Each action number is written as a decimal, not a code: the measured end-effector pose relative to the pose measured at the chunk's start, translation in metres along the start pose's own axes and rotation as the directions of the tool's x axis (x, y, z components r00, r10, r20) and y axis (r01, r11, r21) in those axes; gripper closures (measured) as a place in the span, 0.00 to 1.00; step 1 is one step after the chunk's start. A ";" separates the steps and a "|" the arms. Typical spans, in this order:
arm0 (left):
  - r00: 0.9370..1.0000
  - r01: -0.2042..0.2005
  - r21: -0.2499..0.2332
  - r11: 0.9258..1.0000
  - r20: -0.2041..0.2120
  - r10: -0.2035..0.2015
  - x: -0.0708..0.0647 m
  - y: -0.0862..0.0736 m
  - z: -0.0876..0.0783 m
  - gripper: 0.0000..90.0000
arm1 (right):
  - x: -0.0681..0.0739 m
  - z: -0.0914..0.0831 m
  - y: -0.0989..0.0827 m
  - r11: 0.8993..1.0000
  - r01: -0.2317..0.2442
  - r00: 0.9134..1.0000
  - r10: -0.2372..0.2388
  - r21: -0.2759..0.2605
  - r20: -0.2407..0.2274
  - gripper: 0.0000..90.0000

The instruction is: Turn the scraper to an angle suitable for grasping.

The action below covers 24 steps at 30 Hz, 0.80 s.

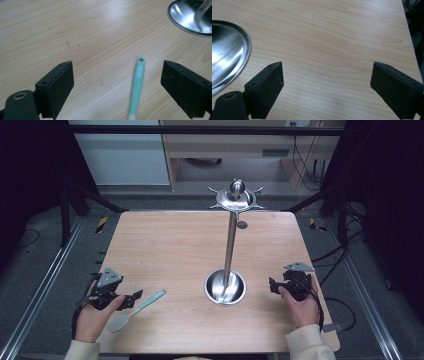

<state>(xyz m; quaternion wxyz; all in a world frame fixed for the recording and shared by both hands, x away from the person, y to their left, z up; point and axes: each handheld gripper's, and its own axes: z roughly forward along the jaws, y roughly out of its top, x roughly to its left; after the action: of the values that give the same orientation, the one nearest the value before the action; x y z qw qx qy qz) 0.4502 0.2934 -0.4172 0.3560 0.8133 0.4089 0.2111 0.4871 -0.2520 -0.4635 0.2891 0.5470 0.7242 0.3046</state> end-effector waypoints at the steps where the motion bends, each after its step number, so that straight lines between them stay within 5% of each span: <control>1: 1.000 -0.014 0.016 1.000 -0.005 0.014 -0.001 0.008 -0.002 0.12 | 0.000 0.000 0.000 1.000 0.002 1.000 -0.002 0.004 -0.001 0.13; 3: 0.999 -0.032 0.028 0.999 -0.022 0.033 -0.002 0.017 -0.003 0.12 | 0.000 0.000 0.000 1.000 0.010 1.000 -0.010 0.006 -0.002 0.13; 5: 0.995 -0.087 0.049 0.995 -0.034 0.089 -0.002 0.043 -0.003 0.15 | 0.003 0.001 0.001 1.000 0.021 1.000 -0.021 0.018 -0.010 0.14; 9: 0.994 -0.095 0.110 0.989 -0.049 0.101 0.001 0.066 0.008 0.18 | 0.005 0.004 0.002 1.000 -0.004 1.000 0.004 0.016 0.003 0.15; 11: 0.993 -0.086 0.107 0.991 -0.065 0.093 -0.001 0.066 0.014 0.21 | 0.004 0.005 0.002 1.000 -0.007 1.000 0.007 0.011 0.009 0.17; 14: 0.989 -0.141 0.205 0.969 -0.019 0.148 -0.015 0.052 0.038 0.27 | 0.004 0.005 0.002 1.000 -0.011 1.000 0.011 0.009 0.010 0.19; 16: 0.988 -0.145 0.216 0.966 -0.026 0.154 -0.019 0.047 0.042 0.33 | 0.004 0.005 0.003 1.000 -0.006 1.000 0.006 0.009 0.006 0.21; 21: 0.992 -0.115 0.205 0.972 -0.023 0.122 -0.017 0.038 0.051 0.49 | 0.008 0.001 0.005 1.000 0.004 1.000 -0.004 -0.002 -0.014 0.25; 22: 0.992 -0.121 0.208 0.971 0.005 0.123 -0.018 0.031 0.059 0.63 | 0.010 0.000 0.005 1.000 0.012 1.000 -0.012 -0.006 -0.027 0.27; 24: 0.988 -0.152 0.240 0.959 0.023 0.151 -0.022 0.025 0.069 0.73 | 0.012 0.001 0.004 0.999 0.032 0.999 -0.032 0.003 -0.037 0.28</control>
<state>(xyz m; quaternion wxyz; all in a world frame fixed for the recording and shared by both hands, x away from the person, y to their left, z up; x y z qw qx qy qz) 0.4947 0.2372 -0.4452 0.2382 0.8800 0.3672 0.1845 0.4878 -0.2392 -0.4620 0.2795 0.5300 0.7387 0.3088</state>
